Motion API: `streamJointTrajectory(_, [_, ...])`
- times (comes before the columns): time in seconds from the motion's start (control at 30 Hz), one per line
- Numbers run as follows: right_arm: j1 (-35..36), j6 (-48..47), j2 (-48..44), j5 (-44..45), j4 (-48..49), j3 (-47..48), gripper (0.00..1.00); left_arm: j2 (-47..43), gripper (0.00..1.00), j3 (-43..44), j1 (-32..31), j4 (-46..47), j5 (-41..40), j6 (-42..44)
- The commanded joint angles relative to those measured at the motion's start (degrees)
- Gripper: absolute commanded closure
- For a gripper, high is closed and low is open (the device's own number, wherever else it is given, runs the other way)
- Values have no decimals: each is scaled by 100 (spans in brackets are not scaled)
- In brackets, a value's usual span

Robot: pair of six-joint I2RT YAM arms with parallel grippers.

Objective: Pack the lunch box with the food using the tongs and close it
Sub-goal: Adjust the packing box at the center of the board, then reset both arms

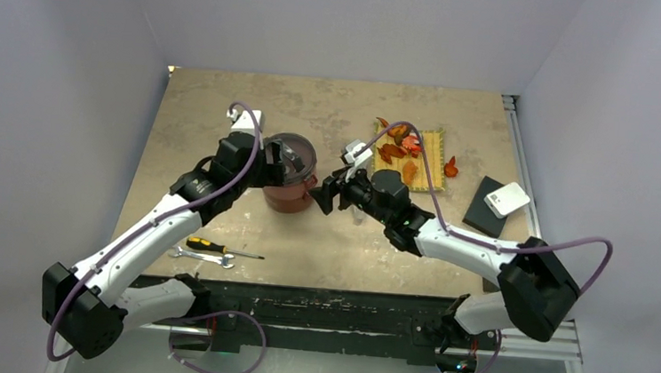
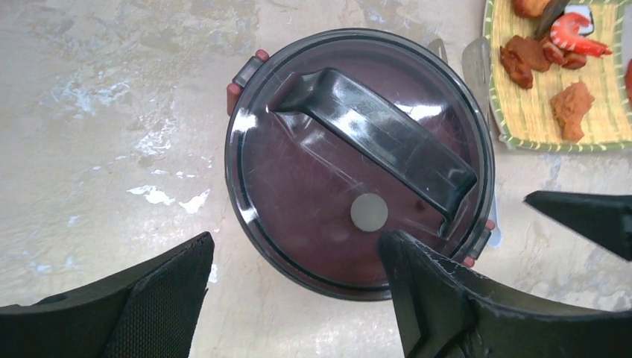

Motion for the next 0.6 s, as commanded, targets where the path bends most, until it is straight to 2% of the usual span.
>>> streamJointTrajectory(0.0, [15, 200, -625, 654, -1003, 153, 16, -102, 16, 542, -35, -655, -77, 366])
streamJointTrajectory(0.13, [-154, 399, -1215, 1111, -1739, 194, 7, -447, 10, 543, 12, -702, -498, 454])
streamJointTrajectory(0.27, [-728, 690, -1689, 1272, -2736, 357, 3, -634, 3, 510, 195, -635, -970, 589])
streamJointTrajectory(0.4, [-1281, 929, -2434, 1740, -3535, 378, 1, -932, 1, 232, 257, -38, -1559, 1007])
streamJointTrajectory(0.5, [-1546, 936, -3186, 2234, -3619, 243, 1, -1293, 1, -89, 257, 467, -2070, 1374])
streamJointTrajectory(0.57, [-1560, 764, -3844, 2703, -3244, -169, 1, -1507, 1, -332, 257, 789, -2252, 1538])
